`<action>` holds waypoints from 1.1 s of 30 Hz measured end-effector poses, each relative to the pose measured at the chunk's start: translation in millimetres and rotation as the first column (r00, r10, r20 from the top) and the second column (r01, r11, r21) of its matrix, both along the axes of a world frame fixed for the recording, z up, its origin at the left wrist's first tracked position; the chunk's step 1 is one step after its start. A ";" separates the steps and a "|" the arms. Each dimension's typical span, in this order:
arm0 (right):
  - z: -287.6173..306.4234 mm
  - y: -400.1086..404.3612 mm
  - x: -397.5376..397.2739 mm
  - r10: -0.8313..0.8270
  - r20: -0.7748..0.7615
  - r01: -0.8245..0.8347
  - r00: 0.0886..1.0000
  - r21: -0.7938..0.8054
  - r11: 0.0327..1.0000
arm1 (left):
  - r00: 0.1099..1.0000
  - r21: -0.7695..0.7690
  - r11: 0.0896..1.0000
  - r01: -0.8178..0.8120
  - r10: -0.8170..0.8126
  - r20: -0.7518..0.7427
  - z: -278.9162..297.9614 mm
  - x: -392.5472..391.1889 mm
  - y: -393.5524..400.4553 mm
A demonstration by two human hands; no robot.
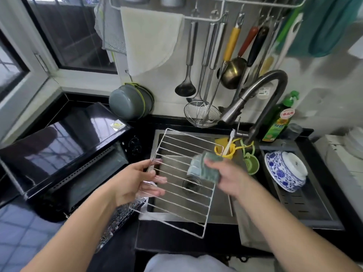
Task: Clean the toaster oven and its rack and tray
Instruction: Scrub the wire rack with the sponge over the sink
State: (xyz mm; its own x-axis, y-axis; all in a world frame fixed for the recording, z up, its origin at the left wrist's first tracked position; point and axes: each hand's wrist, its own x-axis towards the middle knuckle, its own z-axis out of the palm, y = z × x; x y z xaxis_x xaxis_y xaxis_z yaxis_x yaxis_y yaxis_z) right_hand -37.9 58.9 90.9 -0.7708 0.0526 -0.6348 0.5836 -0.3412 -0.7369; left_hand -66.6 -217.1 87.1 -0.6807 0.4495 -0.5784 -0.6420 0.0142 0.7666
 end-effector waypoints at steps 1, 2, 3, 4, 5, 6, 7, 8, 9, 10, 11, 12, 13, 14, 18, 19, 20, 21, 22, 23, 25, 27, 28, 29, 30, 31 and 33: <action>6.4 9.2 -15.3 -0.021 -0.015 0.021 1.000 0.016 1.000 | 0.999 -0.022 0.999 0.037 -0.037 -0.020 6.2 -2.6 -1.0; 13.4 18.0 -28.2 0.005 -0.029 -0.004 1.000 0.050 0.999 | 0.997 -0.047 0.997 0.065 -0.067 -0.042 12.8 -6.0 -2.3; 21.2 25.3 -36.6 0.071 -0.023 -0.069 0.997 0.103 0.992 | 0.994 -0.076 0.993 0.086 -0.090 -0.064 19.3 -10.3 -4.7; 28.5 31.9 -41.2 0.184 0.007 -0.182 0.983 0.173 0.968 | 0.989 -0.108 0.988 0.111 -0.120 -0.084 25.7 -15.3 -7.7; 35.6 35.6 -42.5 0.330 0.049 -0.331 0.943 0.261 0.907 | 0.982 -0.151 0.978 0.142 -0.159 -0.103 31.8 -20.8 -11.7; 41.0 35.0 -42.5 0.486 0.097 -0.485 0.869 0.362 0.796 | 0.970 -0.202 0.962 0.183 -0.211 -0.124 37.9 -25.8 -14.4; 47.0 29.8 -42.1 0.602 0.148 -0.596 0.785 0.445 0.668 | 0.948 -0.252 0.937 0.244 -0.285 -0.142 43.3 -29.3 -14.6; 49.9 22.1 -42.1 0.662 0.168 -0.642 0.731 0.497 0.583 | 0.909 -0.303 0.895 0.328 -0.386 -0.157 49.0 -29.9 -11.6; 51.3 12.7 -43.3 0.677 0.137 -0.637 0.723 0.512 0.577 | 0.844 -0.355 0.830 0.430 -0.509 -0.168 53.7 -28.3 -5.7; 51.4 4.3 -45.4 0.665 0.078 -0.602 0.743 0.510 0.614 | 0.769 -0.413 0.755 0.509 -0.615 -0.177 55.6 -26.7 2.6; 49.5 -1.4 -48.9 0.631 0.022 -0.553 0.775 0.506 0.662 | 0.714 -0.476 0.703 0.529 -0.671 -0.198 53.2 -26.0 11.0; 47.0 -3.9 -53.1 0.587 -0.020 -0.500 0.810 0.501 0.707 | 0.688 -0.549 0.682 0.483 -0.683 -0.244 48.0 -28.1 18.3; 45.0 -4.2 -55.5 0.543 -0.061 -0.450 0.837 0.486 0.749 | 0.668 -0.638 0.676 0.368 -0.669 -0.324 40.3 -32.9 21.9; 40.9 -1.1 -57.2 0.483 -0.095 -0.389 0.870 0.470 0.793 | 0.621 -0.734 0.648 0.202 -0.664 -0.415 31.9 -40.0 23.3; 19.0 24.1 -54.9 0.112 -0.107 -0.072 0.988 0.319 0.945 | 0.430 -0.610 0.627 -0.484 -0.436 -0.790 -5.6 -42.5 8.2; 12.0 30.7 -52.3 0.031 -0.096 -0.004 0.995 0.266 0.964 | 0.475 -0.546 0.647 -0.532 -0.306 -0.825 -17.5 -30.7 4.8; 7.1 35.8 -47.4 -0.019 -0.079 0.037 0.997 0.240 0.970 | 0.556 -0.500 0.678 -0.539 -0.159 -0.816 -29.5 -14.7 3.4; 1.7 40.1 -43.4 -0.047 -0.076 0.063 0.996 0.234 0.970 | 0.676 -0.460 0.733 -0.502 0.001 -0.737 -38.6 2.4 3.4; -1.2 42.1 -38.7 -0.063 -0.083 0.081 0.995 0.238 0.968 | 0.800 -0.368 0.810 -0.457 0.194 -0.568 -41.4 17.8 6.6; -5.0 42.4 -35.2 -0.069 -0.091 0.090 0.993 0.249 0.964 | 0.868 -0.193 0.870 -0.453 0.382 -0.316 -43.1 28.7 10.2; -10.6 36.4 -26.7 -0.110 -0.107 0.134 0.988 0.254 0.958 | 0.819 0.059 0.817 -0.574 0.573 0.034 -44.0 38.1 15.6; -14.3 18.7 -11.7 -0.187 -0.122 0.208 0.975 0.194 0.959 | 0.707 0.111 0.699 -0.706 0.706 0.049 -45.0 36.7 19.2; -18.9 5.7 -2.0 -0.210 -0.117 0.228 0.971 0.166 0.959 | 0.645 0.122 0.638 -0.760 0.763 0.029 -44.6 34.6 22.1; -26.7 -10.4 10.8 -0.221 -0.090 0.232 0.971 0.151 0.961 | 0.590 0.125 0.584 -0.802 0.807 0.014 -43.1 32.7 25.1; -36.1 -27.2 25.1 -0.204 -0.057 0.210 0.977 0.132 0.969 | 0.543 0.129 0.538 -0.833 0.839 0.004 -42.0 29.9 26.9; -42.9 -43.6 40.8 -0.181 -0.025 0.183 0.983 0.102 0.978 | 0.504 0.129 0.500 -0.856 0.864 -0.005 -42.1 26.8 27.5; -46.3 -63.8 63.7 -0.126 0.027 0.125 0.992 0.033 0.992 | 0.470 0.120 0.469 -0.875 0.882 -0.022 -40.2 20.6 25.3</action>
State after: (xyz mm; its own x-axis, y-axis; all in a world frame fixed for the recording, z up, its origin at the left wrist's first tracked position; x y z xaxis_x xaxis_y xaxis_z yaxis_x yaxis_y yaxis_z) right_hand 25.9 -5.0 44.6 -0.7382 0.1683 -0.6533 0.5588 -0.3900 -0.7319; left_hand -46.0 -191.8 46.8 -0.7803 -0.3686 -0.5052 -0.2251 -0.5882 0.7768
